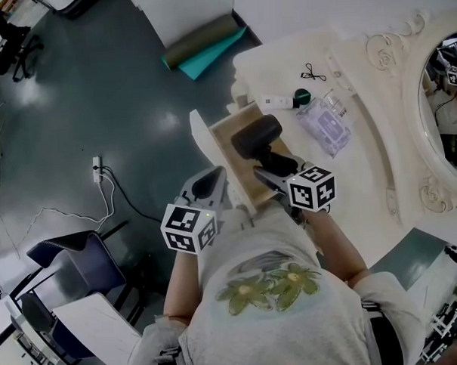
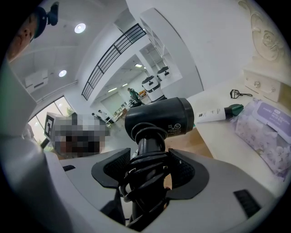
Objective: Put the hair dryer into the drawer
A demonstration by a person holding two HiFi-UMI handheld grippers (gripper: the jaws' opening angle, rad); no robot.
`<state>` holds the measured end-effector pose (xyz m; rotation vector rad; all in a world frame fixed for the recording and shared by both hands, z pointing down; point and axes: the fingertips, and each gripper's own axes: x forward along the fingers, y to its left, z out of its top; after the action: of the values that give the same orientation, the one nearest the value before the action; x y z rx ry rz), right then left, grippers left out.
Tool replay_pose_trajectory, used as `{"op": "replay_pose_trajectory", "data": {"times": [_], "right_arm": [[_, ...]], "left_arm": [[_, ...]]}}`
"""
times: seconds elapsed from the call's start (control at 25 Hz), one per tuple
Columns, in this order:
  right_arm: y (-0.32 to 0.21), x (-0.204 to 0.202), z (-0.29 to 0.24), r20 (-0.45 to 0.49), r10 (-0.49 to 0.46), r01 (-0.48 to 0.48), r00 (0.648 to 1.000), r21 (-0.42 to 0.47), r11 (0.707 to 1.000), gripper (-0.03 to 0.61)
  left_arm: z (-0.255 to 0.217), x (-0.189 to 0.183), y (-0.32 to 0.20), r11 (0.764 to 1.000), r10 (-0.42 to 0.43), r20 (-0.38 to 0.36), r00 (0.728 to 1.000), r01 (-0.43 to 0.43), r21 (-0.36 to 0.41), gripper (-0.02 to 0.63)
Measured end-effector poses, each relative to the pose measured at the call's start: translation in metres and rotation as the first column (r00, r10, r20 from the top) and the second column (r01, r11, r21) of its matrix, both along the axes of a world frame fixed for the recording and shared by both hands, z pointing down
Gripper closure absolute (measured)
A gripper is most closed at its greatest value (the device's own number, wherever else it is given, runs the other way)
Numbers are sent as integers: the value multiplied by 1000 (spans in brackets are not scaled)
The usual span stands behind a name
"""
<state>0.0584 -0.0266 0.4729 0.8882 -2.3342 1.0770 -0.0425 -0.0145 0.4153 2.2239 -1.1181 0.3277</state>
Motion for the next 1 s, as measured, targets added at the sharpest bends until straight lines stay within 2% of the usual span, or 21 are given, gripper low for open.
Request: {"op": "replay_pose_trajectory", "data": {"times": [1.0], "right_arm": [[-9,-11,33,-40,-14,12,999,-41,999,325]], "left_arm": [[26,-12,5,998,-20,-24,1000,19,-52,603]]}}
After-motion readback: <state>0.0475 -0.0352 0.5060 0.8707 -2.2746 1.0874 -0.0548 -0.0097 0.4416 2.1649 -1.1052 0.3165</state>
